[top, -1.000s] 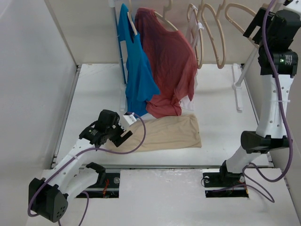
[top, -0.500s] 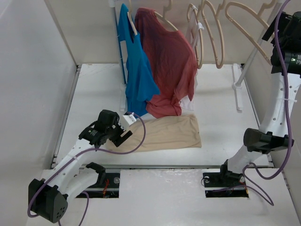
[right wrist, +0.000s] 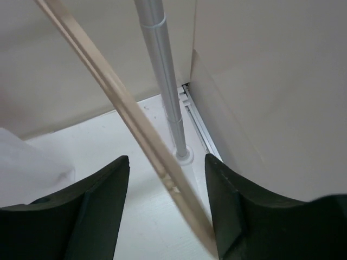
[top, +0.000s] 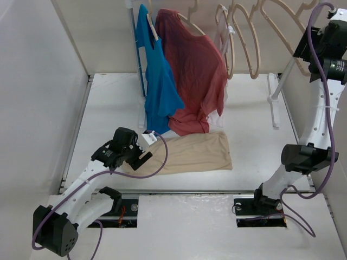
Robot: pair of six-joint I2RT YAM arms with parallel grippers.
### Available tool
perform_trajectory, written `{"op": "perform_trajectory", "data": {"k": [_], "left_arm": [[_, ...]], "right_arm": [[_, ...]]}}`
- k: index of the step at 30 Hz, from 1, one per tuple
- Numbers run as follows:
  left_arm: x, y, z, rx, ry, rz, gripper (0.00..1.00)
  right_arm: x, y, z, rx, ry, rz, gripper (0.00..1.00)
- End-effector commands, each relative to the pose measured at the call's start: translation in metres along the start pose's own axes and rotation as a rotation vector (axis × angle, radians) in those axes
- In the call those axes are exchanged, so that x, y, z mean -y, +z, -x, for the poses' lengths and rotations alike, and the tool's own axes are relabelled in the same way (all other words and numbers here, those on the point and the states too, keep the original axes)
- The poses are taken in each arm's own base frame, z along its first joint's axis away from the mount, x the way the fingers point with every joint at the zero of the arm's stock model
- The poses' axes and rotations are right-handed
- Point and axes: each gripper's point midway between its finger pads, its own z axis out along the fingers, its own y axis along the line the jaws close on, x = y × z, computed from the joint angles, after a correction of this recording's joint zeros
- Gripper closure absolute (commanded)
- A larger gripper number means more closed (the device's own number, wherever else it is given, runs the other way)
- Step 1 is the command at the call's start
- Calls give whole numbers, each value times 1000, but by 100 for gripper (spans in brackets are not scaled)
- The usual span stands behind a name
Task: Place the trousers on the hanger
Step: Pick up the hanger from the clothesline.
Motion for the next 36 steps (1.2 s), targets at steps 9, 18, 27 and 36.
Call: {"op": "perform_trajectory", "data": {"k": [9, 18, 27, 36], "left_arm": [[4, 1, -1, 7, -15, -16, 22], [3, -1, 1, 15, -14, -11, 22], [2, -1, 0, 11, -23, -3, 22], [-10, -9, 8, 30, -30, 56, 22]], "right_arm": [[-9, -7, 2, 32, -12, 68, 88], [-22, -35, 21, 125, -30, 129, 100], [-37, -90, 63, 323, -53, 47, 100], [-51, -110, 20, 242, -58, 45, 100]]}}
